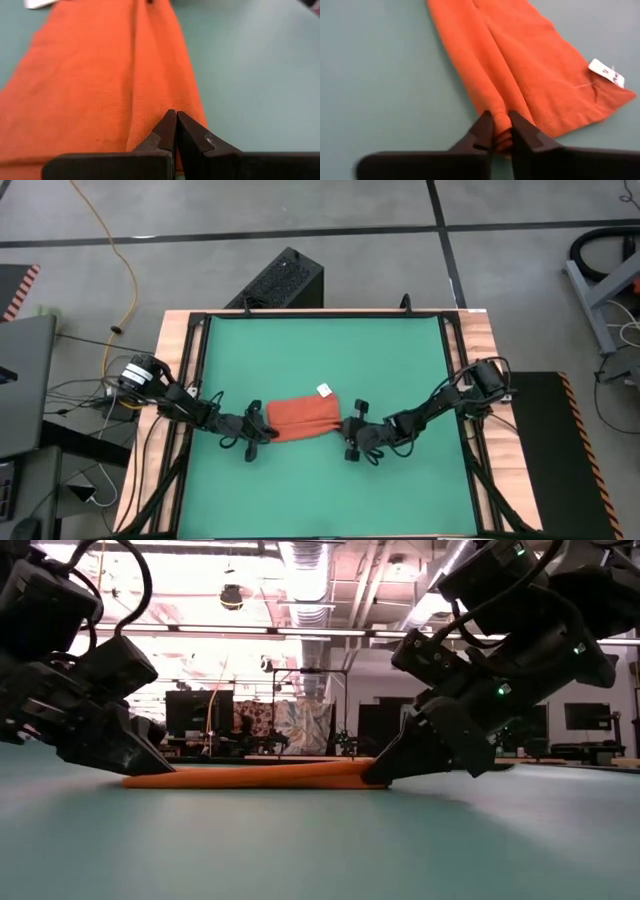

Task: Roll napkin
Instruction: Roll the orange table napkin

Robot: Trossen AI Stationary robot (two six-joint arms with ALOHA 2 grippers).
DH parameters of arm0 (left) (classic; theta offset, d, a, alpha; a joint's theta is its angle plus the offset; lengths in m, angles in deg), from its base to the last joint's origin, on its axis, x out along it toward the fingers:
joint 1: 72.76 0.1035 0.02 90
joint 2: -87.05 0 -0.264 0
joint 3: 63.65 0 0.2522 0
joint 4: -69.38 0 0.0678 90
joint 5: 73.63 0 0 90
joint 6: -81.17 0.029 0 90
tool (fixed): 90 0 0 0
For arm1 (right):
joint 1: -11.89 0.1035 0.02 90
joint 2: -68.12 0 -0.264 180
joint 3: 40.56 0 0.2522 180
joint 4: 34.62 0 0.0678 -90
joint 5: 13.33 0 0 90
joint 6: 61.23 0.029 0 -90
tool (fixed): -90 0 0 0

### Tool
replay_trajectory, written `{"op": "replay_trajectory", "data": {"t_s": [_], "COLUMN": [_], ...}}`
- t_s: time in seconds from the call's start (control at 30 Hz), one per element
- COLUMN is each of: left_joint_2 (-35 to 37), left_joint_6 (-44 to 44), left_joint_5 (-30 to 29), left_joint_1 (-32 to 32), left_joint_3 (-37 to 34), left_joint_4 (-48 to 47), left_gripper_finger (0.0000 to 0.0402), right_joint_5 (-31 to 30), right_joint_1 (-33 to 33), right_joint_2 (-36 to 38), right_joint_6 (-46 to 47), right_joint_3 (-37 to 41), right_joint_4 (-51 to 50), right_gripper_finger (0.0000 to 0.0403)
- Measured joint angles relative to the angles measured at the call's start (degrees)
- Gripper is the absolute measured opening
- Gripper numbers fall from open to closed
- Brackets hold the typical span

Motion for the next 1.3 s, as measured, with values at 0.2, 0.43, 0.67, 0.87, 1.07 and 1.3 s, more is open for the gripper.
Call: {"op": "replay_trajectory", "data": {"t_s": [0.2,0.43,0.67,0.87,1.07,1.3], "left_joint_2": [-0.04,0.09,1.63,1.62,3.72,6.4], "left_joint_6": [-1.77,-1.97,4.48,10.1,20.23,30.0], "left_joint_5": [2.92,3.0,-4.8,-14.1,-12.24,-6.03], "left_joint_1": [-0.04,-0.04,-1.76,-2.08,-2.08,5.15], "left_joint_3": [-0.09,0.26,3.39,6.01,9.85,11.41], "left_joint_4": [4.6,11.48,6.99,-0.34,-0.21,-11.71], "left_gripper_finger": [0.0,0.0,0.0,0.0,0.0,0.0], "right_joint_5": [0.03,0.88,1.58,3.4,3.5,3.53], "right_joint_1": [1.55,3.09,3.32,3.34,3.34,3.39], "right_joint_2": [-0.04,-0.04,-0.05,-0.07,-0.07,-0.07], "right_joint_6": [2.89,6.83,8.16,8.51,8.75,8.75], "right_joint_3": [-0.61,-3.77,-6.73,-7.19,-7.19,-7.23], "right_joint_4": [-0.86,-6.17,-10.5,-10.51,-10.56,-10.76], "right_gripper_finger": [0.0032,0.0032,0.0032,0.0032,0.0032,0.0032]}}
